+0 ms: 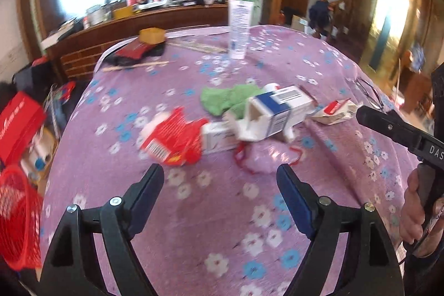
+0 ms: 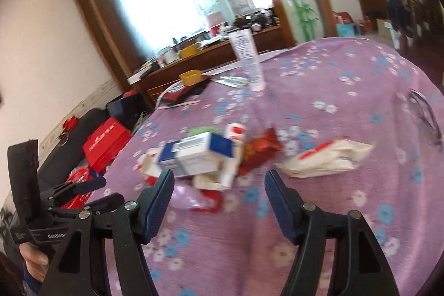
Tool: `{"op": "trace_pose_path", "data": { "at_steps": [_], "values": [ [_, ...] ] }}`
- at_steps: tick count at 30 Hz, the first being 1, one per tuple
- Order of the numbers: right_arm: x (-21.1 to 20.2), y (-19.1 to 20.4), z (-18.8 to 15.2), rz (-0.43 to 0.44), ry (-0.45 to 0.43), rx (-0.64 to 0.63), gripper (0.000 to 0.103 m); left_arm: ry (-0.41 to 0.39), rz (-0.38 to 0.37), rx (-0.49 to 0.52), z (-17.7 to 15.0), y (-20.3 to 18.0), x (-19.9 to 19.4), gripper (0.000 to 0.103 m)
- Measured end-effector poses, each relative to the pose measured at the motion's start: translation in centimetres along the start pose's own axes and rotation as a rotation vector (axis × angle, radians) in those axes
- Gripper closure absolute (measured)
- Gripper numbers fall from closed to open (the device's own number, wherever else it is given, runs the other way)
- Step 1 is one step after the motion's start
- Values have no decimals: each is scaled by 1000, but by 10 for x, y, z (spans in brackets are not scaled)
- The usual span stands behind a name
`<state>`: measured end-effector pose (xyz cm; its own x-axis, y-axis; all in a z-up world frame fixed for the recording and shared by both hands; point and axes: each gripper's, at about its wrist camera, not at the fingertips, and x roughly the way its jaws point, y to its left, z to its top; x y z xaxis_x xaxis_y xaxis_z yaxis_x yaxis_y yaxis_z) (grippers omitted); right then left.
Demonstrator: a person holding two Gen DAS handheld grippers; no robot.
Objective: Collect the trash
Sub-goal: 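Return to the table and grasp the white-blue medicine box with the left tool, then grasp the crumpled white wrapper with the right tool while the left tool holds the box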
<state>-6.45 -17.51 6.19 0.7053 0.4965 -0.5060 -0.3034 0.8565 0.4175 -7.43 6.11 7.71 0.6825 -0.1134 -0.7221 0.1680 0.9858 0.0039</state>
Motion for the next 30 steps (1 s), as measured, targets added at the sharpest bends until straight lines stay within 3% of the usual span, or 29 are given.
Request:
{"op": "trace_pose_path", "data": {
  "at_steps": [4, 6, 8, 11, 14, 16, 17, 18, 22, 30],
  "values": [
    [-13, -28, 4, -7, -16, 65, 31, -23, 25, 115, 26, -30, 15, 20],
    [-18, -43, 5, -20, -19, 99, 31, -22, 26, 180, 40, -45, 24, 11],
    [-23, -54, 3, -29, -22, 124, 31, -10, 43, 271, 51, -60, 40, 10],
    [-30, -71, 2, -39, -22, 170, 31, 65, 38, 381, 59, -73, 66, 10],
    [-35, -86, -1, -55, -18, 208, 31, 136, 116, 428, 61, -77, 93, 11],
    [-36, -94, -3, -71, -8, 239, 31, 147, 114, 411, 58, -76, 101, 32],
    [-36, -99, -3, -76, 0, 262, 31, 153, 90, 389, 56, -77, 102, 54],
    [-35, -105, -4, -79, 8, 291, 31, 159, 68, 366, 53, -77, 103, 66],
    [-27, -119, -2, -85, 40, 374, 31, 89, 97, 321, 39, -81, 97, 70],
    [13, -119, 20, -123, 137, 468, 31, -58, 25, 146, 32, -53, 57, 70]
  ]
}}
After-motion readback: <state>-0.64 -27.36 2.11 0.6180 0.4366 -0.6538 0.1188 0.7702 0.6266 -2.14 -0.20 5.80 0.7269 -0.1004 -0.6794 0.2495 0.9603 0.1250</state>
